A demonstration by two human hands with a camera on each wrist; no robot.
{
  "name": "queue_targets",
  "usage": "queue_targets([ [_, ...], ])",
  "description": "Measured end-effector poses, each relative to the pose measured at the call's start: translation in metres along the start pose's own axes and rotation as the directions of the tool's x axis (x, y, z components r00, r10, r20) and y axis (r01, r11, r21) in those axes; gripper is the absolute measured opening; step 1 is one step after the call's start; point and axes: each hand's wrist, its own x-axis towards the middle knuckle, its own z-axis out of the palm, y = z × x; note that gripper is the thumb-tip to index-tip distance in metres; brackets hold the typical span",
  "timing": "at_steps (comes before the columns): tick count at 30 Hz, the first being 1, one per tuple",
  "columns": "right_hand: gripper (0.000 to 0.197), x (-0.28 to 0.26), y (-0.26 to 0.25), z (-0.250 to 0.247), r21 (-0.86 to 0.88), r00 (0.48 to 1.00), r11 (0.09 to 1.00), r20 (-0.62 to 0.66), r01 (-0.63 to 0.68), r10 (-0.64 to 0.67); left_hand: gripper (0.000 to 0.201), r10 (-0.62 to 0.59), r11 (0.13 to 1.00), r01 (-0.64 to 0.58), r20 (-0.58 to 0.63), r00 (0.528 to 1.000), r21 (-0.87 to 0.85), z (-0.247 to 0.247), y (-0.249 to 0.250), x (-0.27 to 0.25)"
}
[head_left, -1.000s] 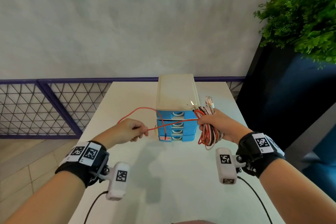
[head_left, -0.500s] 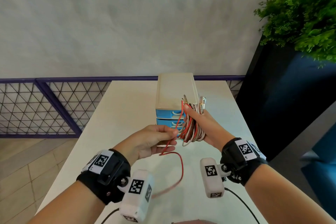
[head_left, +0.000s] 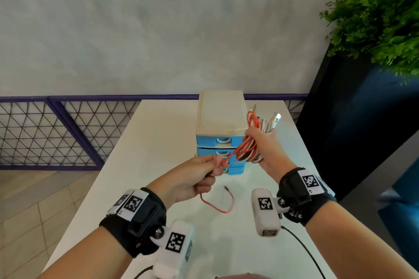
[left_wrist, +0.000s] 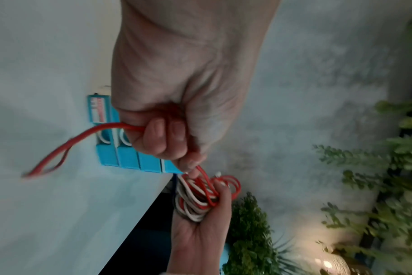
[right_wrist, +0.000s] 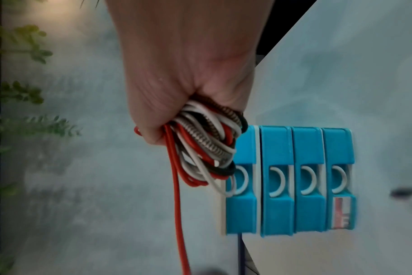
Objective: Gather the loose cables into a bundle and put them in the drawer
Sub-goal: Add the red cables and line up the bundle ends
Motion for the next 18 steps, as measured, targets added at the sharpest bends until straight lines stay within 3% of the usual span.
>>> queue_targets([
  [2,0.006,0.008,-0.006,-0.010,0.092,0.999,0.996,-0.048,-0.007,0.011,0.026,-0.064,0.997,0.059,0.114,0.991,0.041,-0.011,-0.007,-0.003],
  [4,0.008,0.014,-0.011,-0.019,0.200,0.997,0.979,-0.049,-0.043,0.054,0.027,-0.147,0.975,0.099,0.245,0.958,0.197,-0.022,-0.016,-0.006],
  [6,0.014,0.018,-0.016,-0.026,0.278,0.995,0.956,0.003,-0.093,0.096,0.026,-0.197,0.911,0.073,0.273,0.942,0.405,-0.031,-0.021,-0.007],
  [7,0.017,0.018,-0.017,-0.028,0.258,0.991,0.957,0.054,-0.130,0.120,0.025,-0.173,0.861,0.033,0.232,0.957,0.507,-0.034,-0.022,-0.006],
  [10,0.015,0.011,-0.017,-0.032,0.039,0.950,0.976,0.240,-0.214,0.199,0.028,0.068,0.682,-0.054,0.011,0.998,0.729,-0.038,-0.016,0.005],
  [13,0.013,0.000,-0.016,-0.026,-0.080,0.899,0.974,0.375,-0.213,0.227,0.023,0.295,0.667,-0.136,-0.091,0.951,0.732,-0.035,-0.006,0.015],
  [18,0.012,-0.013,-0.003,-0.008,-0.215,0.869,0.967,0.441,-0.139,0.223,0.016,0.514,0.596,-0.289,-0.080,0.854,0.750,-0.023,0.010,0.021],
])
